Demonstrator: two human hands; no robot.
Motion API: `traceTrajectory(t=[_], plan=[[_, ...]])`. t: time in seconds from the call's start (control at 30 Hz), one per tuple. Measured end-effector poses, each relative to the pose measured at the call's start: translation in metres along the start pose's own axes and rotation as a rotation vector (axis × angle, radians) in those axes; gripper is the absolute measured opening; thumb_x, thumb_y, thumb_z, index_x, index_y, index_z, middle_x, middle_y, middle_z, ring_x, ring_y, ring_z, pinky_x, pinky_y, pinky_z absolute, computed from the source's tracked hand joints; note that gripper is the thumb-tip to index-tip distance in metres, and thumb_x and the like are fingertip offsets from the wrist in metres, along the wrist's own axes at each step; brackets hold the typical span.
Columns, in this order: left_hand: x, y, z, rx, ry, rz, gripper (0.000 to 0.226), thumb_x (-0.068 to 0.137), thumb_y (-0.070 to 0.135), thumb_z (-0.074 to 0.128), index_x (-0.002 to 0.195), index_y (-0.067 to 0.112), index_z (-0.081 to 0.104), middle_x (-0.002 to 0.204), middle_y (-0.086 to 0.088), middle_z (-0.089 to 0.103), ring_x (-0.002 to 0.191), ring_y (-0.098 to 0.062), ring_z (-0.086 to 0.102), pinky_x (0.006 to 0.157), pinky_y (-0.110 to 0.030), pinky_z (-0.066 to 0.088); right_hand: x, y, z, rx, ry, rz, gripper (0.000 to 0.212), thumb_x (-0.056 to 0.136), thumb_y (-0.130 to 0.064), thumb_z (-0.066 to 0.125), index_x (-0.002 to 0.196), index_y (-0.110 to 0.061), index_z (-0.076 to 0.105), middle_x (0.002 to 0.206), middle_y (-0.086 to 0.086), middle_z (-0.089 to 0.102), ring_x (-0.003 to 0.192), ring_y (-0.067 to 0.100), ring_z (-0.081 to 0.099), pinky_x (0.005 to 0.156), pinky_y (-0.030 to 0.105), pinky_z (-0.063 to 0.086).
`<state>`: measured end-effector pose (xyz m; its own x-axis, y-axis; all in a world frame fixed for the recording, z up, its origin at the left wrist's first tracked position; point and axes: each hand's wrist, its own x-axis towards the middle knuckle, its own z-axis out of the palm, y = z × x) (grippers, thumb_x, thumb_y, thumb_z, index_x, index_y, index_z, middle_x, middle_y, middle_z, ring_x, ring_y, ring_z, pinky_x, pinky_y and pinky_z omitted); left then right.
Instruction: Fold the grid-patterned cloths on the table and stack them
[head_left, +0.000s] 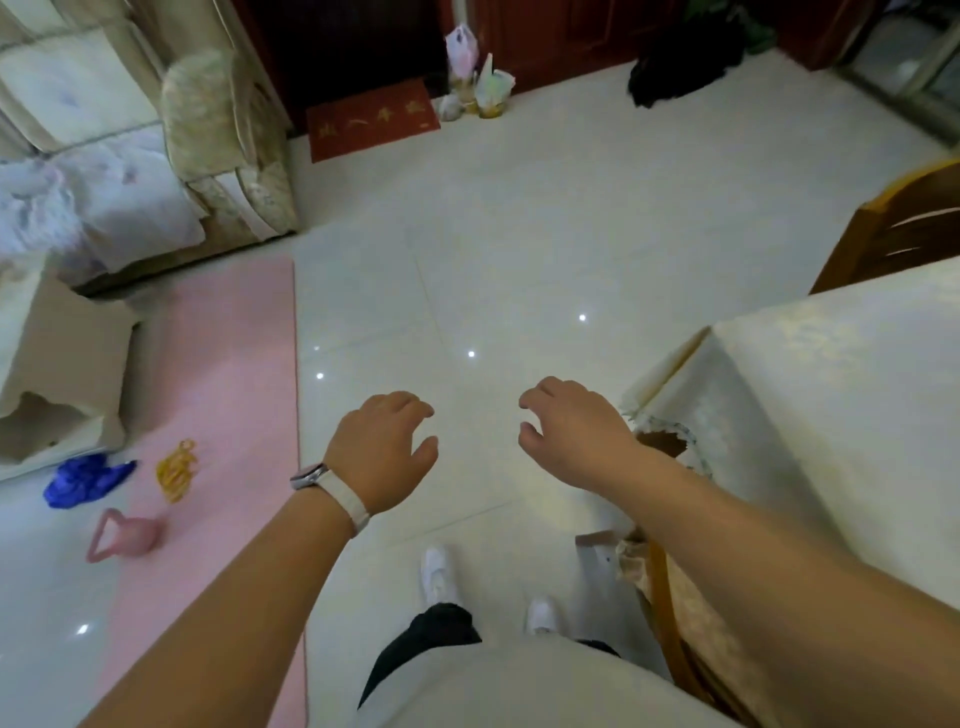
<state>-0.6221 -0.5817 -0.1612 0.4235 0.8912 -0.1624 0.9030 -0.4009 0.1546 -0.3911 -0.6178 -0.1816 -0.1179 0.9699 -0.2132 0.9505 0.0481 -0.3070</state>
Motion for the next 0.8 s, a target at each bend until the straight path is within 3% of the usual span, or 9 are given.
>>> traceTrajectory(t=[0.5,0.8], plan=[[0.253,-0.11,-0.039,-0.061,-0.032,0.302,0.04,0.091,0.038,0.054,0.127,0.02,0.058,0.133,0.001,0.055,0.12,-0.023,0.05,0.094,-0.037,0.044,0.191,-0.01,-0.058,-0.035,0.085,0.309,0.036,0.094,-0.035,0.045,0.124,-0.019,0.056,0.118,0.002,0.057,0.104,0.026,0.054,0.085,0.038,0.048],[0.378,-0.11,-0.08,-0.05,-0.014,0.492,0.041,0.091,0.038,0.054,0.127,0.019,0.057,0.134,0.0,0.055,0.12,-0.023,0.05,0.095,-0.038,0.044,0.256,0.009,-0.098,-0.021,0.171,0.478,0.038,0.094,-0.036,0.044,0.127,-0.02,0.056,0.12,0.001,0.057,0.106,0.025,0.055,0.086,0.039,0.048]])
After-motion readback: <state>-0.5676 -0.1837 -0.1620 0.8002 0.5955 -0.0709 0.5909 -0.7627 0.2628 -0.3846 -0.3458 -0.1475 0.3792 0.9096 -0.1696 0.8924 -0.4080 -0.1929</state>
